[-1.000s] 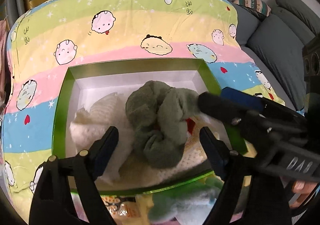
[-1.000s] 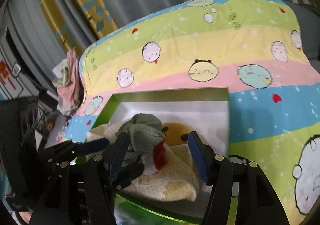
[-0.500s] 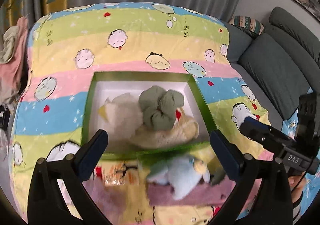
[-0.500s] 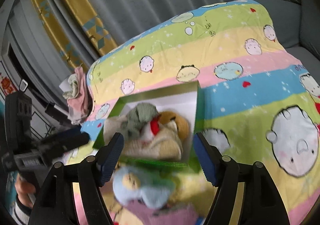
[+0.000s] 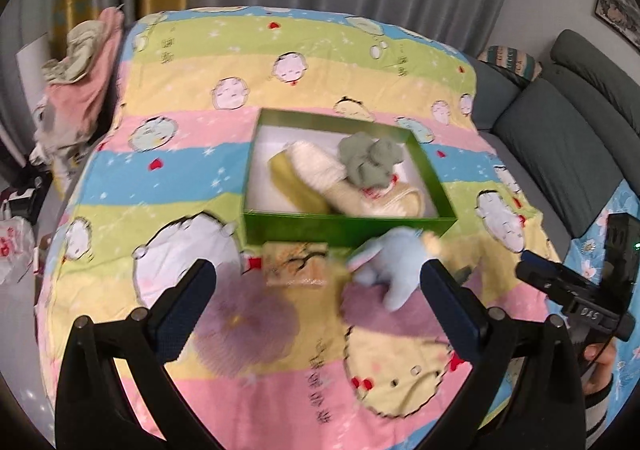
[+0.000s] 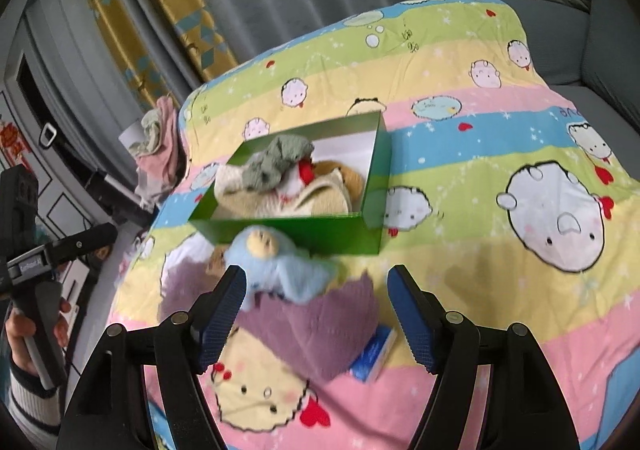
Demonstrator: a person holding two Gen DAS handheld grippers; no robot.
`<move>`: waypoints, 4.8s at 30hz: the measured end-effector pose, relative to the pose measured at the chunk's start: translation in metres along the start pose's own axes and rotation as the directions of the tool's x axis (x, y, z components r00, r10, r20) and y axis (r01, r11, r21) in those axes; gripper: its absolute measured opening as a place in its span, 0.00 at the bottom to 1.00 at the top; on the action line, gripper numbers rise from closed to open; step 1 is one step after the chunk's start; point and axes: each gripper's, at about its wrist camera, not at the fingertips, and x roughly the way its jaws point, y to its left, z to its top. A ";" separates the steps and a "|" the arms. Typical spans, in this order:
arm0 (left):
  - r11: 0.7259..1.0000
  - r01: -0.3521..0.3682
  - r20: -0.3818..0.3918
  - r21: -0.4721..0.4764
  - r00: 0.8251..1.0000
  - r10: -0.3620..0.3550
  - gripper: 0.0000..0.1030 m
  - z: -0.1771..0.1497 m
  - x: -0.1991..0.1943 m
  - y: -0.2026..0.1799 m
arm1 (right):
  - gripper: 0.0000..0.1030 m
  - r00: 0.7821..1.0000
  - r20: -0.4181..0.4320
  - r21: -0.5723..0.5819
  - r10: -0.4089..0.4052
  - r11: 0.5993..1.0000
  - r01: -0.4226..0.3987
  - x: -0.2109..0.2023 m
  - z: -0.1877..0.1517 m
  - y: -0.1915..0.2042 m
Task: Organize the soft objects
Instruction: 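Move both grippers back over the purple mesh bath puff, then close both grippers on the purple mesh bath puff and lift it, then carry the purple puff into the green box and open both grippers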
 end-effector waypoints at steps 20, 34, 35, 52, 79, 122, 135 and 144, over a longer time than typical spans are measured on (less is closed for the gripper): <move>0.986 -0.159 -0.105 0.050 0.981 0.164 0.99 -0.087 0.044 0.075 | 0.72 0.979 -0.174 -0.125 0.106 0.984 -0.128 0.066 -0.046 0.095; 0.997 -0.052 -0.184 0.064 0.981 0.063 0.99 -0.091 0.076 0.088 | 0.72 0.953 -0.297 -0.230 0.054 0.965 -0.126 0.165 -0.040 0.171; 0.997 -0.041 -0.188 0.065 0.981 0.052 0.99 -0.091 0.077 0.087 | 0.72 0.950 -0.310 -0.232 0.048 0.965 -0.124 0.171 -0.040 0.173; 1.000 -0.020 -0.214 0.019 0.976 0.023 0.68 -0.094 0.098 0.088 | 0.40 0.899 -0.424 -0.177 0.109 0.964 -0.201 0.221 -0.044 0.178; 0.999 0.041 -0.041 0.034 0.998 -0.039 0.15 -0.087 0.036 0.067 | 0.15 0.944 -0.221 -0.163 0.244 0.945 -0.282 0.134 -0.038 0.188; 0.952 -0.004 0.090 0.305 0.996 -0.025 0.16 0.069 0.033 -0.056 | 0.15 0.969 0.120 -0.172 0.215 0.966 -0.193 0.046 0.111 0.113; 0.996 0.010 -0.082 0.091 0.997 -0.003 0.16 0.099 0.146 -0.010 | 0.15 0.995 -0.070 -0.113 0.066 0.991 -0.074 0.169 0.135 0.090; 0.995 -0.046 -0.150 0.085 0.987 0.059 0.17 0.093 0.187 0.001 | 0.15 0.982 -0.188 -0.119 -0.028 0.993 0.006 0.221 0.130 0.071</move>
